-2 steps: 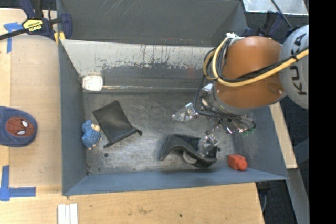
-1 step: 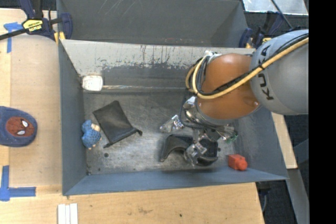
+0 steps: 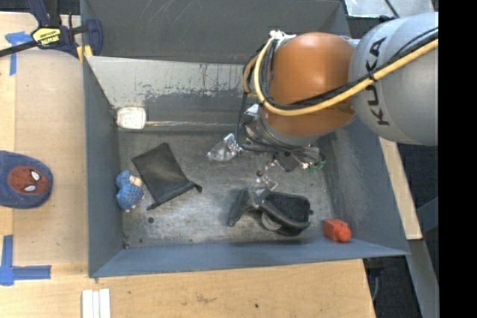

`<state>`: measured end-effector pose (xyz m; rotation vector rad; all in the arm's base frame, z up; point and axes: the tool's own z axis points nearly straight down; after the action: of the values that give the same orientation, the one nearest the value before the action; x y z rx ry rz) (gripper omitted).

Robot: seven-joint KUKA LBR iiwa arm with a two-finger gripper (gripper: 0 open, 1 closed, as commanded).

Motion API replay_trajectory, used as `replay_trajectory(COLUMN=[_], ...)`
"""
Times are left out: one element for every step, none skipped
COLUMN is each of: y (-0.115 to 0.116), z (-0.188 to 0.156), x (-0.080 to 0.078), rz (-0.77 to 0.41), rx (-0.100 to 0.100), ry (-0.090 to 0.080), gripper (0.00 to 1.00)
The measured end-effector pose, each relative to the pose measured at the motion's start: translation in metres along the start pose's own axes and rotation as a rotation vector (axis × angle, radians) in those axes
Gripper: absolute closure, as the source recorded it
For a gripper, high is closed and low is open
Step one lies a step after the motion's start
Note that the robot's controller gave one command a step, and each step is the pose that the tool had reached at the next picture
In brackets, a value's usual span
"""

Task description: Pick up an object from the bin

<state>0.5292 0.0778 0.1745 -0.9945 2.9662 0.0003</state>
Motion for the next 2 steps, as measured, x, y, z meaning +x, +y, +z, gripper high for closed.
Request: replay_trajectory(y=[-0.013, -0.017], z=[0.06, 0.101], x=[0.065, 0.054], rz=[-0.128, -0.193], rx=[-0.007, -0.014], ry=[0.017, 0.011], gripper=[0.0, 0.0])
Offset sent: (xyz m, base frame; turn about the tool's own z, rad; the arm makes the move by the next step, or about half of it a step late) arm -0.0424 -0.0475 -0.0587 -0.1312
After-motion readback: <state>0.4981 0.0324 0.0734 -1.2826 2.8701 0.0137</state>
